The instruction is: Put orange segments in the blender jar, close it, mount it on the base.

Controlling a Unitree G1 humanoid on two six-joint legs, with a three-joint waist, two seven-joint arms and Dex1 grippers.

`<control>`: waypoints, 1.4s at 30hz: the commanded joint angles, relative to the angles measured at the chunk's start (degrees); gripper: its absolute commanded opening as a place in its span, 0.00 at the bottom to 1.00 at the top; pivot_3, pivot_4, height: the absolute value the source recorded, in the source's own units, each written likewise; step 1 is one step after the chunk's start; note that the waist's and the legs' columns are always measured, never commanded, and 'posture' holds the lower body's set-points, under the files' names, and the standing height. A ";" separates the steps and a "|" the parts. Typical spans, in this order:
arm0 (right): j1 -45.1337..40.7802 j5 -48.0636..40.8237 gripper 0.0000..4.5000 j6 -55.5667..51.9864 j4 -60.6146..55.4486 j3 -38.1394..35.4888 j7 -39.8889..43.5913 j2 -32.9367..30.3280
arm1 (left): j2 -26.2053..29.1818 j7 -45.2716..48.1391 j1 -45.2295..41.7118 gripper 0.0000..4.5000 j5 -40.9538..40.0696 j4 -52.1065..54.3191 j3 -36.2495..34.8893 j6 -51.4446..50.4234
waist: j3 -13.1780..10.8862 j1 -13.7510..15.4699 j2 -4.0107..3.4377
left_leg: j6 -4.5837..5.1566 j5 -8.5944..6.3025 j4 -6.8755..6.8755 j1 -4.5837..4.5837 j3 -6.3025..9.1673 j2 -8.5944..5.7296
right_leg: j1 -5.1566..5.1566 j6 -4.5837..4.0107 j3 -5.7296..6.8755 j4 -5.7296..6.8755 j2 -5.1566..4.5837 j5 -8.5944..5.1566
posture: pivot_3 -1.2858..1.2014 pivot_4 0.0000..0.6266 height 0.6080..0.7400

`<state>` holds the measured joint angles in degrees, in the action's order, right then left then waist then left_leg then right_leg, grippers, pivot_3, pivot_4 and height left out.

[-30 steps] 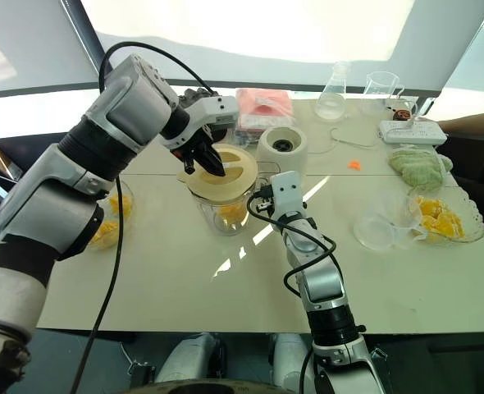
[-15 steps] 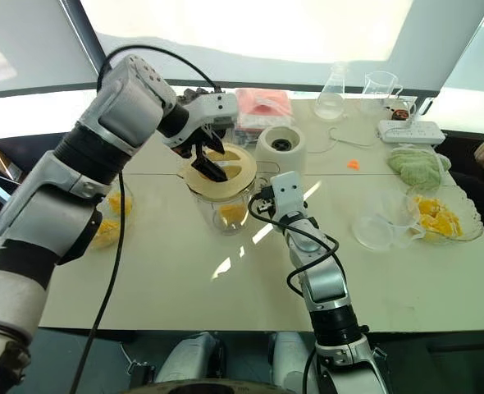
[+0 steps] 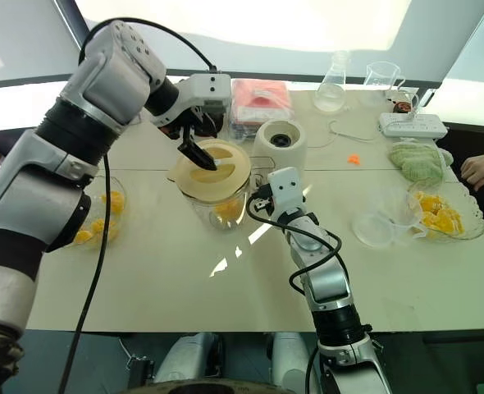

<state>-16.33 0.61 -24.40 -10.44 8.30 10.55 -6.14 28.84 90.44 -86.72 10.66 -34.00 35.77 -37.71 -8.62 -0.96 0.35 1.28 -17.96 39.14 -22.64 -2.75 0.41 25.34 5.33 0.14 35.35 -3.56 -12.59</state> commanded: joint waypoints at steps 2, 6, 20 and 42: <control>0.23 0.46 0.26 0.25 -0.26 0.96 1.32 -0.94 | 1.19 -1.25 -3.19 0.99 0.11 -0.52 -3.78 1.74 | -0.13 -0.06 0.00 | 0.04 -0.03 -0.04 -0.01 0.00 0.00 | 0.02 0.02 0.00 -0.02 0.00 -0.01 | 0.52 0.24 1.00; 0.53 0.58 0.26 0.11 -0.50 1.05 1.57 -1.15 | 0.91 0.06 -5.29 0.99 -3.32 -0.48 -7.96 -3.70 | -0.46 -0.18 0.14 | 0.07 -0.04 -0.03 0.00 0.01 0.00 | 0.02 0.02 0.00 0.00 0.02 -0.02 | 0.52 0.24 1.00; 1.75 -0.45 0.26 -2.92 -6.38 -2.04 -0.98 -0.28 | 3.92 -18.24 9.28 0.99 -22.06 22.41 -34.03 -15.84 | -0.65 -0.17 0.05 | -0.03 0.01 0.01 0.18 0.03 0.07 | 0.04 -0.01 -0.04 0.48 -0.04 -0.05 | 0.52 0.24 1.00; -10.03 -8.76 0.21 -15.29 -19.97 -10.57 0.87 -2.69 | -8.15 -56.09 48.02 1.00 -35.63 51.24 -57.48 -18.81 | -0.78 -0.04 0.26 | -0.66 0.37 0.11 0.22 0.12 -0.04 | 0.03 -0.20 0.00 0.78 -0.12 0.10 | 0.52 0.24 1.00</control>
<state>-21.97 -5.47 -39.27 -23.69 0.18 11.14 -8.82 20.44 34.63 -39.79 -23.26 13.89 -21.56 -58.16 -9.40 -1.00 0.60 0.61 -17.59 39.25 -22.42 -2.64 0.37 25.37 5.12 0.14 36.13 -3.71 -12.48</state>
